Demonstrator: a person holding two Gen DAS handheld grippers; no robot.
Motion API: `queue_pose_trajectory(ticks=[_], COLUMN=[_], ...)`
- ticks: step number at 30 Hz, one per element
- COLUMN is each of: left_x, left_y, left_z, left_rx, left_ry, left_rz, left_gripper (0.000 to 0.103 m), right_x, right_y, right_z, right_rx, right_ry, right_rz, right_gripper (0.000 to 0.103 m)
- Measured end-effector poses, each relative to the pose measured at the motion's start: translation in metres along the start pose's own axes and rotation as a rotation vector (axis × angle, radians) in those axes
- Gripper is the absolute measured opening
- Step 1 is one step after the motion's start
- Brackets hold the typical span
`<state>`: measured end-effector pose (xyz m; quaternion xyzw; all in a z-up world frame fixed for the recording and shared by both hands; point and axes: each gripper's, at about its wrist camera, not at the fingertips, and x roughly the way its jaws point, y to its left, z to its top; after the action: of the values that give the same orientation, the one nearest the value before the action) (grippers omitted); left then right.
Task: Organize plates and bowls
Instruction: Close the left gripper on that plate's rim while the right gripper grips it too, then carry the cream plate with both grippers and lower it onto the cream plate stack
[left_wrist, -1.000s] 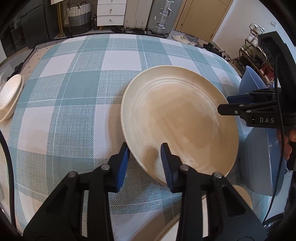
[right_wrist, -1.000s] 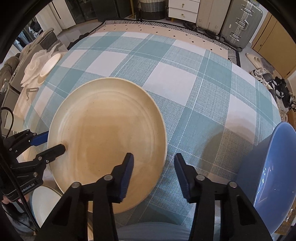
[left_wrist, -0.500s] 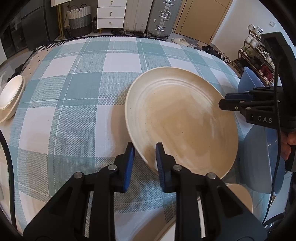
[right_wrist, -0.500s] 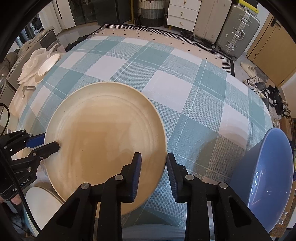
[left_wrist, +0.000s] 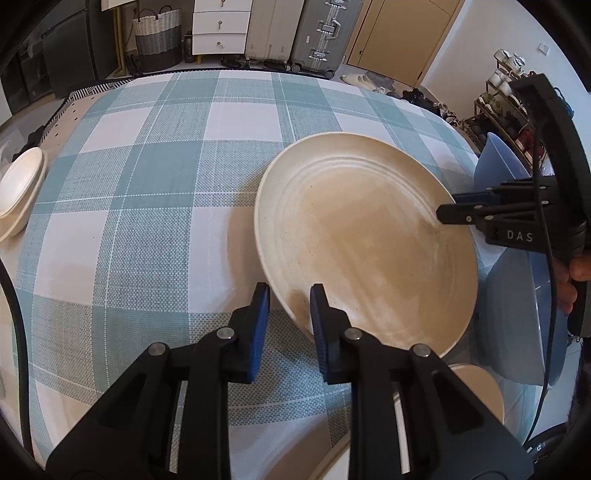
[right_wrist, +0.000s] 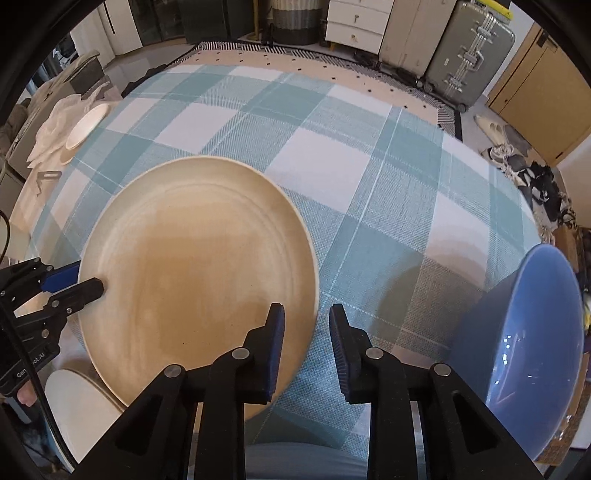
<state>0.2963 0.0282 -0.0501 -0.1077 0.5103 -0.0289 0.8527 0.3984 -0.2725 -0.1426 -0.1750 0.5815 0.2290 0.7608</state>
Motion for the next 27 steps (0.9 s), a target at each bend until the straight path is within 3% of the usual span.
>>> queue_pose_trajectory(ticks=[12,27], left_x=[-0.012,-0.087], left_y=[0.001,0.003], left_z=[0.001,-0.006], left_rx=[-0.007,-0.004], left_ry=[-0.038,-0.149], left_rz=[0.024,0.051], left_gripper=[0.019,0.019], right_x=[-0.017,-0.084], right_y=[0.015,0.042], right_z=[0.001,-0.014], right_rx=[-0.033,-0.048], right_ry=[-0.091,-0.202], right_rz=[-0.028,-0.012], right_gripper=[0.022,0.022])
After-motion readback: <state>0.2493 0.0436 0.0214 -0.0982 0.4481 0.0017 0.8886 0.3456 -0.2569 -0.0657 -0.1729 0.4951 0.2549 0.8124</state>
